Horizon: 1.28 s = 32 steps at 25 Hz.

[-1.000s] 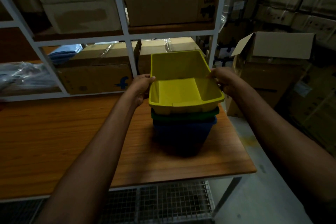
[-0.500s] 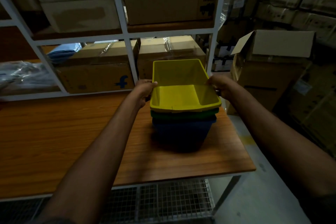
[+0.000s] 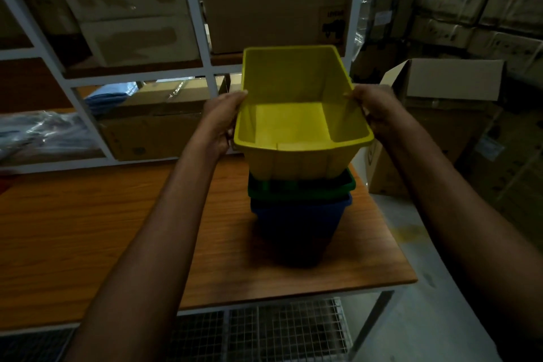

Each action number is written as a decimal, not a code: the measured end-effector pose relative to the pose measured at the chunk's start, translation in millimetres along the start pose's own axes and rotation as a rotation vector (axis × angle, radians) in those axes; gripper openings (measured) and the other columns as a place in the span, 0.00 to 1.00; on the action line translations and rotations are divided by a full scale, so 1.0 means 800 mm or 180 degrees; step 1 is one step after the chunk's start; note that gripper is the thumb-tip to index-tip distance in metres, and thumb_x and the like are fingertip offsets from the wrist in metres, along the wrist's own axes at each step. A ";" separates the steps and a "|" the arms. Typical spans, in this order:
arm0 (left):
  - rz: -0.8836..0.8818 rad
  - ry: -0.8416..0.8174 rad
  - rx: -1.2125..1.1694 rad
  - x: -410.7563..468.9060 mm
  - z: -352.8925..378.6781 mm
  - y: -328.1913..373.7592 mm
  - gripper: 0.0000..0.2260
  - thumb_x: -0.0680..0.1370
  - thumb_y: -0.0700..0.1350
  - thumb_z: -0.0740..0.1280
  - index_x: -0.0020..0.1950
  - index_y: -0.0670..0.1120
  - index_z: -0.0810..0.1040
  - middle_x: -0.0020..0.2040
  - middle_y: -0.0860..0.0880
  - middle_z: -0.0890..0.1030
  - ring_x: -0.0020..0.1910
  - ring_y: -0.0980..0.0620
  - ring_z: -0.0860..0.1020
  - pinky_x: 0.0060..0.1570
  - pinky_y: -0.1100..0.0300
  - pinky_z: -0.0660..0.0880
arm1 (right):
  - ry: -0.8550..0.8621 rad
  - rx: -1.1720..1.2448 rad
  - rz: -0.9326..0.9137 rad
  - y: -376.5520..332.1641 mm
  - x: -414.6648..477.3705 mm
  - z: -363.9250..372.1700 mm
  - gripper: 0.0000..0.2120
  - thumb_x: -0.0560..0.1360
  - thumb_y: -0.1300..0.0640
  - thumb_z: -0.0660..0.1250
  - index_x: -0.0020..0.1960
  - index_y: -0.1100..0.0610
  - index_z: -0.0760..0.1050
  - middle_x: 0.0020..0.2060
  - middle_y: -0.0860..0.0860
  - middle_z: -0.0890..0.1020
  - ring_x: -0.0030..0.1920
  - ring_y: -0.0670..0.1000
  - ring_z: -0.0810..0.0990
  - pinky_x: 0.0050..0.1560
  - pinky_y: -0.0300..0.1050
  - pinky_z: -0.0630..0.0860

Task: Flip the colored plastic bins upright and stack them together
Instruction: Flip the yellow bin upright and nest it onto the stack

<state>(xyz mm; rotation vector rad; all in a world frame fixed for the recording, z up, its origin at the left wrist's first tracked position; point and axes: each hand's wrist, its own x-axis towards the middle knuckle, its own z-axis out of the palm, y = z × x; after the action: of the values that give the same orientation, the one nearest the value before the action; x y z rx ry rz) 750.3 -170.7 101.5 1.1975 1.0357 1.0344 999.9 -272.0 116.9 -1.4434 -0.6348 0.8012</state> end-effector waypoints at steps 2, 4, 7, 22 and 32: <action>0.0292 0.0216 -0.0261 -0.018 0.001 0.013 0.12 0.79 0.54 0.68 0.56 0.48 0.82 0.48 0.50 0.86 0.45 0.52 0.84 0.41 0.58 0.82 | 0.0079 0.0280 -0.0308 -0.016 -0.017 0.006 0.13 0.82 0.66 0.61 0.63 0.56 0.77 0.45 0.49 0.81 0.41 0.44 0.80 0.32 0.38 0.76; 0.0576 0.0524 -0.0419 -0.035 0.006 0.010 0.21 0.78 0.60 0.68 0.61 0.46 0.77 0.52 0.50 0.82 0.49 0.53 0.81 0.38 0.59 0.78 | 0.0143 0.0626 -0.0458 -0.019 -0.024 0.018 0.14 0.82 0.68 0.60 0.64 0.58 0.77 0.47 0.50 0.83 0.45 0.48 0.82 0.41 0.44 0.82; 0.0753 0.0518 -0.0603 -0.050 0.017 0.001 0.26 0.77 0.59 0.70 0.68 0.46 0.68 0.59 0.49 0.77 0.55 0.50 0.80 0.47 0.53 0.82 | 0.0195 0.0991 -0.0629 -0.012 -0.027 0.036 0.15 0.81 0.70 0.61 0.65 0.61 0.74 0.53 0.54 0.83 0.52 0.54 0.84 0.44 0.46 0.84; 0.2700 -0.0252 0.0349 -0.063 -0.031 0.035 0.13 0.78 0.38 0.68 0.59 0.44 0.68 0.53 0.43 0.73 0.48 0.49 0.77 0.46 0.43 0.80 | 0.0964 -0.3492 -0.3899 -0.068 -0.020 0.079 0.28 0.75 0.62 0.66 0.74 0.51 0.70 0.71 0.53 0.73 0.73 0.58 0.69 0.69 0.55 0.67; 0.3016 0.1757 0.0607 -0.056 -0.033 0.050 0.32 0.73 0.59 0.74 0.70 0.45 0.69 0.63 0.48 0.67 0.58 0.60 0.69 0.53 0.80 0.64 | 0.2599 -0.2766 -0.4268 -0.074 -0.018 0.059 0.13 0.79 0.61 0.60 0.55 0.54 0.83 0.44 0.52 0.86 0.44 0.54 0.83 0.36 0.41 0.70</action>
<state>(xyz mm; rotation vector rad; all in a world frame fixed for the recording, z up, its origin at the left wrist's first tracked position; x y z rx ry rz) 712.9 -205.7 141.9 1.6589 0.9842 2.1269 959.1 -252.2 179.8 -1.4677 -1.1054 -1.1845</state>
